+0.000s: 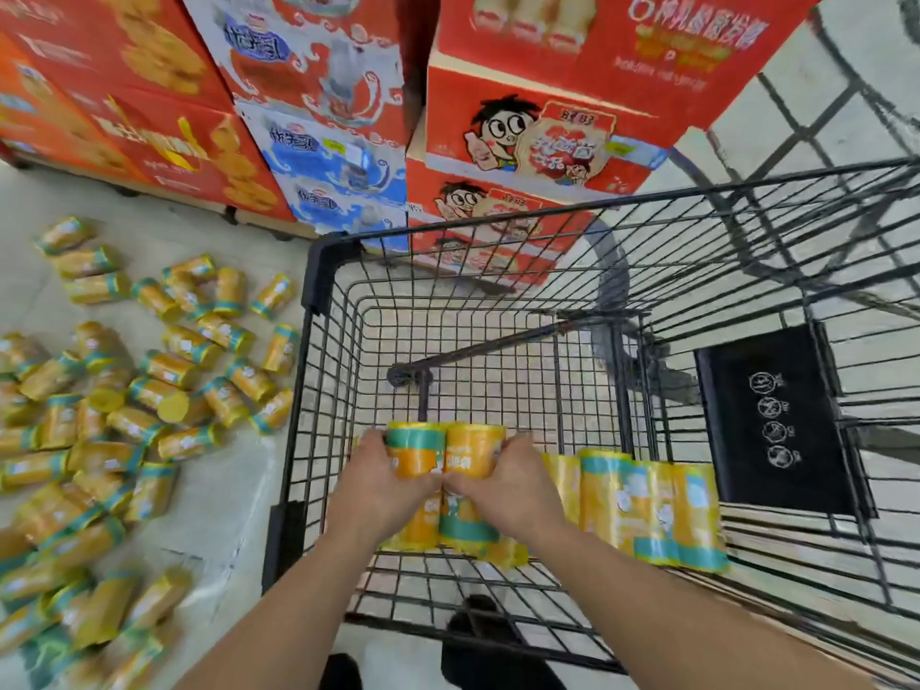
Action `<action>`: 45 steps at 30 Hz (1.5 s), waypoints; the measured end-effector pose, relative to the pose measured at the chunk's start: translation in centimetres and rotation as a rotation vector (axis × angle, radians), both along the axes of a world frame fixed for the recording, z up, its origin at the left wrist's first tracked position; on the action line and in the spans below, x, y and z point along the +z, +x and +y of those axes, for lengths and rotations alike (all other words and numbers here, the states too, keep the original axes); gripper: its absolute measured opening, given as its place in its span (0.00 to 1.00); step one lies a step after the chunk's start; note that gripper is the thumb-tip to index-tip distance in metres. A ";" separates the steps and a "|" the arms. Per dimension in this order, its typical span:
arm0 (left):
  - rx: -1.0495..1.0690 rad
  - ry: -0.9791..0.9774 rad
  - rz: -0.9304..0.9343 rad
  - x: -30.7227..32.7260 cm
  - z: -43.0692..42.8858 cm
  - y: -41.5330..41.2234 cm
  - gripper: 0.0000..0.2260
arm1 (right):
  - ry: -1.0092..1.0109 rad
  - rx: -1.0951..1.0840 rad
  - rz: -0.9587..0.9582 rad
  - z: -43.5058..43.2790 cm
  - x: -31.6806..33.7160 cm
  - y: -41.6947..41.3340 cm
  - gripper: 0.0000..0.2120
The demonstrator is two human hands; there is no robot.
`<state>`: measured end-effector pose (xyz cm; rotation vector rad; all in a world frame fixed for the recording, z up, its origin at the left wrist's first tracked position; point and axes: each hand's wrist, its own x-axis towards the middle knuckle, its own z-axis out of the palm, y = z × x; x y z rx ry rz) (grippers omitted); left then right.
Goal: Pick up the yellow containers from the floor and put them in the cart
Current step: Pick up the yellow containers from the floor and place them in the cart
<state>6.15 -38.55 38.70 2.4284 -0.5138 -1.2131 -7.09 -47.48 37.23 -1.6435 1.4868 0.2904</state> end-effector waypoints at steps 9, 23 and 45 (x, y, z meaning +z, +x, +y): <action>-0.041 0.144 0.023 -5.7 1.4 -0.2 0.32 | -0.118 0.346 0.310 1.3 -2.7 1.4 0.38; 0.138 -0.415 -0.068 7.2 1.7 6.8 0.19 | -0.516 0.364 0.086 0.2 8.6 9.1 0.21; 0.266 -0.213 -0.276 -7.1 29.1 43.3 0.24 | -0.413 0.673 -0.059 18.8 -6.3 45.7 0.21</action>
